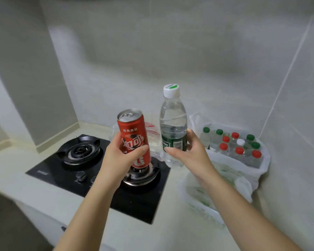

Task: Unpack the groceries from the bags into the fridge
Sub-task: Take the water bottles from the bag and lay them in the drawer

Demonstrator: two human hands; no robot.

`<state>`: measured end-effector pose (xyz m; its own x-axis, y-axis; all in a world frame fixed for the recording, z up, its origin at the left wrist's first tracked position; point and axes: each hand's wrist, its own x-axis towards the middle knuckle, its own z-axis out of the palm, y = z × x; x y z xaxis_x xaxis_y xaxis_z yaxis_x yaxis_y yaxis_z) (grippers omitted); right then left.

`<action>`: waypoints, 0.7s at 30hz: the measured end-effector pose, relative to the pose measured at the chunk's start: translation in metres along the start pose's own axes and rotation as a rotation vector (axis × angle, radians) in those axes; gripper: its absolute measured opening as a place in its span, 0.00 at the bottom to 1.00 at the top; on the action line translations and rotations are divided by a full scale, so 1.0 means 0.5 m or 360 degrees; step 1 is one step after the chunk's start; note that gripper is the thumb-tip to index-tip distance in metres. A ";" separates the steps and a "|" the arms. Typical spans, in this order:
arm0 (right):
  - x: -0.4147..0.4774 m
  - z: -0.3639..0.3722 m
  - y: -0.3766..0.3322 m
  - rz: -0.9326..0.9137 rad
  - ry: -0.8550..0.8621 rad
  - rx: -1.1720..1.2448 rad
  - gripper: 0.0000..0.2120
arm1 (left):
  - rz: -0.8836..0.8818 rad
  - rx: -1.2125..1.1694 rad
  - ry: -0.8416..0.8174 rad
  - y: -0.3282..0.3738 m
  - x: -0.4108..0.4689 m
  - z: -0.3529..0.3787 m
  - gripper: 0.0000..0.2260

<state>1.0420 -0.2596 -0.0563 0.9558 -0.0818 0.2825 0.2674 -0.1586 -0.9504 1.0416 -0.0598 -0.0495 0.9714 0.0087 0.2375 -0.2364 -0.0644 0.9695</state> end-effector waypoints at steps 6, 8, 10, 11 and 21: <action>0.027 0.146 -0.048 -0.0003 -0.0161 0.0241 0.20 | 0.0027 0.0092 0.0129 0.045 -0.013 -0.141 0.22; 0.029 0.197 -0.061 -0.0004 -0.0226 0.0286 0.21 | 0.0020 0.0120 0.0204 0.053 -0.021 -0.190 0.22; 0.028 0.248 -0.076 -0.0009 -0.0288 0.0312 0.22 | 0.0007 0.0156 0.0286 0.061 -0.035 -0.237 0.22; 0.028 0.273 -0.082 -0.0019 -0.0318 0.0322 0.23 | -0.0002 0.0172 0.0327 0.066 -0.044 -0.259 0.22; 0.022 0.497 -0.141 -0.0081 -0.0930 0.0525 0.24 | -0.0048 0.0364 0.0956 0.111 -0.167 -0.423 0.21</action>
<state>1.0642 -0.0048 -0.0183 0.8255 0.4783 0.2997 0.2488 0.1683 -0.9538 0.9421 0.1471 -0.0026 0.7791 0.5671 0.2672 -0.1338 -0.2660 0.9547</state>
